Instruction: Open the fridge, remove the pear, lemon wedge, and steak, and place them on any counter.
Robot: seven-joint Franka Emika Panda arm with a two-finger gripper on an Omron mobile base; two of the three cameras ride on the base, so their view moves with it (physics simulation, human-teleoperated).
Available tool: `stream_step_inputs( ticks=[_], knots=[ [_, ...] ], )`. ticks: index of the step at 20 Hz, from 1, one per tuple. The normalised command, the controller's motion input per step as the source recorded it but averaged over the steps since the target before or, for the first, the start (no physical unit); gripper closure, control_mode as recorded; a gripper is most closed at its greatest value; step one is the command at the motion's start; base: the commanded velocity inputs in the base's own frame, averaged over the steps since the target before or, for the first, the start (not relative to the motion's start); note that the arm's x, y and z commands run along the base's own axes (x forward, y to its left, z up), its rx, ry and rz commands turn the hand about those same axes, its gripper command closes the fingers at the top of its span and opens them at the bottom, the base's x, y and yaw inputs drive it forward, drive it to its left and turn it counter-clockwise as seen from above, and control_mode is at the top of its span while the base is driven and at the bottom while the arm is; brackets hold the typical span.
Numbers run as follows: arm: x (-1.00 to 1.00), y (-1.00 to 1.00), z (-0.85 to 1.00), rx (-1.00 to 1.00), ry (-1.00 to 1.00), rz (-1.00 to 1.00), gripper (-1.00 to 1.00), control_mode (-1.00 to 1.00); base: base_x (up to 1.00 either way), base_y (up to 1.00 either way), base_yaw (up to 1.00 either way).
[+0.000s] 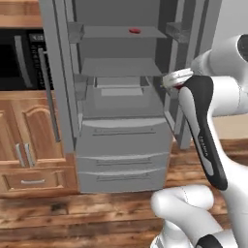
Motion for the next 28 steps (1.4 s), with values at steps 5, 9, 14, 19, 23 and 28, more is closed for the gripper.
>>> stream_step_inputs(
  ticks=[5, 9, 14, 19, 23, 28],
  knots=[
    [0.00, 0.00, 0.00, 0.00, 0.00, 0.00, 1.00, 1.00, -0.80, 0.01, 0.79],
    [0.00, 0.00, 0.00, 0.00, 0.00, 0.00, 1.00, 1.00, -0.09, 0.00, 1.00],
    [0.00, 0.00, 0.00, 0.00, 0.00, 0.00, 1.00, 1.00, -0.10, 0.02, 1.00],
    [0.00, 0.00, 0.00, 0.00, 0.00, 0.00, 1.00, 1.00, -0.69, 0.40, 0.95],
    [0.00, 0.00, 0.00, 0.00, 0.00, 0.00, 1.00, 1.00, 0.06, 0.95, 0.31],
    [0.00, 0.00, 0.00, 0.00, 0.00, 0.00, 1.00, 1.00, 0.48, 1.00, 0.02]
  ],
)
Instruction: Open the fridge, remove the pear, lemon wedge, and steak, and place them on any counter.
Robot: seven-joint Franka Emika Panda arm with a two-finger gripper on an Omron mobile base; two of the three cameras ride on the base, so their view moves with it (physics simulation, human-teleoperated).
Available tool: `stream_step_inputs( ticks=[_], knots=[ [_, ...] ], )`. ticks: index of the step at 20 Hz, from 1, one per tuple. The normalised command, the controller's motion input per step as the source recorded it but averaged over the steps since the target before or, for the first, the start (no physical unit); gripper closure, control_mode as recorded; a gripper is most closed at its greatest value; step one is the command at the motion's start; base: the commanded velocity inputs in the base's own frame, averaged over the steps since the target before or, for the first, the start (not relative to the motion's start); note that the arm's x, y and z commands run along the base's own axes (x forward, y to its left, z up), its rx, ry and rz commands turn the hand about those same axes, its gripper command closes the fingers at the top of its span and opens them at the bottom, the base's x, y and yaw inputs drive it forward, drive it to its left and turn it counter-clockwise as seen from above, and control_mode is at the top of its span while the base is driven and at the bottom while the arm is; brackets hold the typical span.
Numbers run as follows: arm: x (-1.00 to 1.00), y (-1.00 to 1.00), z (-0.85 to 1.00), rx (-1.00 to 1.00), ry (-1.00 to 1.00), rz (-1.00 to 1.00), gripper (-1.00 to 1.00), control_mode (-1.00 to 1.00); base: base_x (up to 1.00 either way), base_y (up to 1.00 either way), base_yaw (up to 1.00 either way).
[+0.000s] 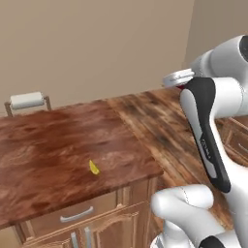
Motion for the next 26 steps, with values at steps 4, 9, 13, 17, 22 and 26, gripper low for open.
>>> stream_step_inputs(
  ticks=[4, 9, 13, 17, 22, 26],
  knots=[
    [0.00, 0.00, 0.00, 0.00, 0.00, 0.00, 1.00, 1.00, 0.59, 0.76, 0.00],
    [0.00, 0.00, 0.00, 0.00, 0.00, 0.00, 1.00, 1.00, 0.69, 0.36, 0.00],
    [0.39, 0.15, -0.56, -0.01, 0.22, 0.06, 1.00, -1.00, 0.12, 0.04, 0.00],
    [1.00, 0.37, -0.86, -0.04, 0.54, 0.16, 1.00, -1.00, 0.00, 0.00, 0.00],
    [1.00, 0.50, -1.00, -0.07, 0.41, 0.13, 1.00, -1.00, 0.00, 0.00, 0.00],
    [1.00, 0.65, -1.00, -0.13, 0.32, 0.02, 1.00, -1.00, 0.00, 0.00, 0.00]
  ],
)
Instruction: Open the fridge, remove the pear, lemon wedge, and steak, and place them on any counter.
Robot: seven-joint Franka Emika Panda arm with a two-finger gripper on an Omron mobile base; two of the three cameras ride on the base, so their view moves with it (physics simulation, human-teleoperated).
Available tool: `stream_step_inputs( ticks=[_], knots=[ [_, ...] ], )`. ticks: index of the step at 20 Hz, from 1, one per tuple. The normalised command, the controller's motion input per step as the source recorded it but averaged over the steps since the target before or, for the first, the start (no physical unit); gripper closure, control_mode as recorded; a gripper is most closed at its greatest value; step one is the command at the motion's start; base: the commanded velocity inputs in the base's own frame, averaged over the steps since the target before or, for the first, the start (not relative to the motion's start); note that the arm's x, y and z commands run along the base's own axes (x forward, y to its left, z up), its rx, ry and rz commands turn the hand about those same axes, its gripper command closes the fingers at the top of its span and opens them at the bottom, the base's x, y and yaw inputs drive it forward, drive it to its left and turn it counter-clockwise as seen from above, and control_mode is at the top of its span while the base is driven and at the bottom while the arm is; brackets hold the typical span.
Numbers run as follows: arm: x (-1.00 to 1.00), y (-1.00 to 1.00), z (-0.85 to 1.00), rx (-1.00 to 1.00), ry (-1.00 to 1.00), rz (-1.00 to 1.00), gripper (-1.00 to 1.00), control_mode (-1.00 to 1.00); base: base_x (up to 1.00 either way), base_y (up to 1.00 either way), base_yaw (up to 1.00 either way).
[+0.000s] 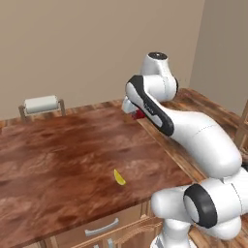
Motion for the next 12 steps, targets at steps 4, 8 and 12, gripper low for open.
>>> stream_step_inputs(
  ticks=[4, 8, 12],
  knots=[
    [0.96, 0.24, -1.00, -0.03, 0.27, 0.00, 1.00, -1.00, 0.00, 0.00, 0.00],
    [0.95, 0.00, -1.00, 0.00, 0.28, 0.01, 1.00, -1.00, 0.00, 0.00, 0.00],
    [0.73, 0.01, -1.00, -0.02, 0.29, 0.01, 1.00, -1.00, 0.00, 0.00, 0.00]
  ],
)
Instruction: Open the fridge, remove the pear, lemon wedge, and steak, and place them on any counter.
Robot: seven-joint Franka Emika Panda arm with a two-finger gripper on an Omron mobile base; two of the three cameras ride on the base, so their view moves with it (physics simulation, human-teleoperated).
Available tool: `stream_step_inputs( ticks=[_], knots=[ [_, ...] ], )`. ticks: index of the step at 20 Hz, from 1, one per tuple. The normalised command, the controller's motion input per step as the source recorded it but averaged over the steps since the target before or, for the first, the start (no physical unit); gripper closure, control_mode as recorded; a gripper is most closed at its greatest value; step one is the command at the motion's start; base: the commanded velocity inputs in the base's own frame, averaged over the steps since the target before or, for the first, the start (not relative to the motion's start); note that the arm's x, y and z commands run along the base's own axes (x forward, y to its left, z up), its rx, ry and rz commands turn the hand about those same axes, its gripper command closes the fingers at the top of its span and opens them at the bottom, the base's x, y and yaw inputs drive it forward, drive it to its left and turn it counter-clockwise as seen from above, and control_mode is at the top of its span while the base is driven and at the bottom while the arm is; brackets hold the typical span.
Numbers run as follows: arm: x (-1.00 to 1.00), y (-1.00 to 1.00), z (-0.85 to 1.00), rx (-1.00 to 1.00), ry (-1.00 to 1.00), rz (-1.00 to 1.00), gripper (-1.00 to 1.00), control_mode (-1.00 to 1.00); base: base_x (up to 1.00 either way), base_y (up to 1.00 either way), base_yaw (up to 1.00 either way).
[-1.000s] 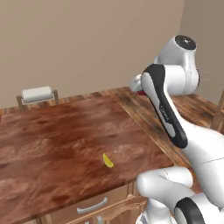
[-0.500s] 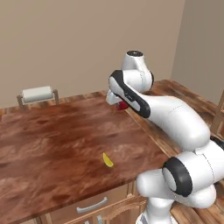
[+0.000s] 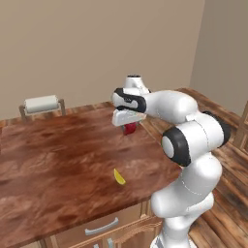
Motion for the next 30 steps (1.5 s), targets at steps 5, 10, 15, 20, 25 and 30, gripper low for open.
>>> stream_step_inputs(
  ticks=[5, 10, 15, 20, 25, 30],
  knots=[
    [0.18, 0.01, -1.00, 0.00, 0.22, 0.03, 1.00, -1.00, 0.00, 0.00, 0.00],
    [0.00, 0.12, -1.00, 0.00, 0.18, 0.00, 1.00, -1.00, 0.00, 0.00, 0.00],
    [-0.07, 0.30, -0.77, -0.01, 0.05, 0.00, -1.00, -1.00, 0.00, 0.00, 0.00],
    [-0.50, 0.31, -0.15, -0.02, -0.12, 0.00, -1.00, -1.00, 0.00, 0.00, 0.00],
    [-0.89, 0.15, 0.21, -0.02, -0.27, 0.00, -1.00, -1.00, 0.00, 0.00, 0.00],
    [-0.64, 0.01, 0.51, 0.00, -0.31, -0.04, -1.00, -1.00, 0.00, 0.00, 0.00]
  ],
)
